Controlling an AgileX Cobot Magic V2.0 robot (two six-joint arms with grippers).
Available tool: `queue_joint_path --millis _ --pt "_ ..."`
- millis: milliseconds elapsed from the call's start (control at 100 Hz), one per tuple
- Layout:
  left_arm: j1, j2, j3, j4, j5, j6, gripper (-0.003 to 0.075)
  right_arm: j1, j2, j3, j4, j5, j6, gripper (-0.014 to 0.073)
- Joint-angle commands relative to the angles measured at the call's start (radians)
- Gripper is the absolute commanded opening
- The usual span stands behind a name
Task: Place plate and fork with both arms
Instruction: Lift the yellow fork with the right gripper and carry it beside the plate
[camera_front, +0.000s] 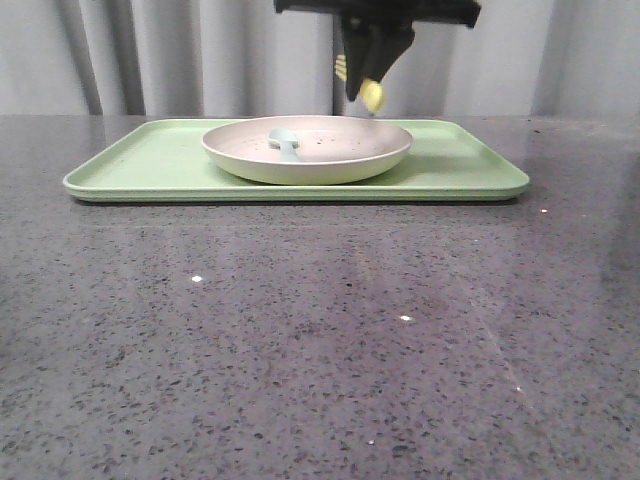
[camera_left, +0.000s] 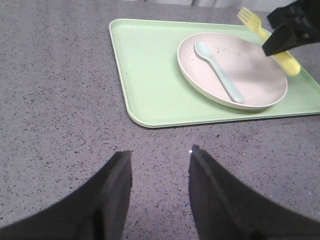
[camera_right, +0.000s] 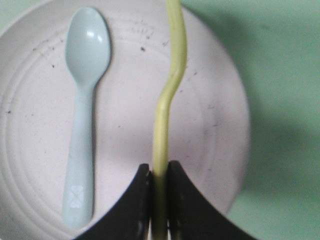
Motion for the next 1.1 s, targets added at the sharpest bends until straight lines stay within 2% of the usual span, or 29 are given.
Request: queue_joint_path --millis 0,110,190,410,670,1090 --pt "0.003 -0.001 -0.024 -0.019 -0.073 -0.012 0.0272 -0.020 -0.093 -0.059 -0.100 0.046 -0.002 -0.0048" --pt "0.003 -0.001 -0.024 -0.019 -0.073 -0.012 0.0272 -0.023 -0.107 -0.078 -0.222 0.117 -0.003 -0.0048" --pt "0.003 -0.001 -0.024 -0.019 -0.073 -0.012 0.0272 -0.023 -0.111 -0.079 -0.292 0.117 -0.003 -0.0048" --pt "0.003 -0.001 -0.024 -0.019 -0.073 -0.012 0.0271 -0.024 -0.111 -0.079 -0.297 0.117 -0.003 -0.0048" --pt "0.003 -0.001 -0.024 -0.019 -0.071 -0.012 0.0271 -0.046 -0.108 -0.044 -0.269 0.117 -0.003 -0.0048" --pt "0.003 -0.001 -0.024 -0.019 -0.073 -0.012 0.0271 -0.127 -0.072 0.019 -0.097 0.108 -0.042 -0.0048"
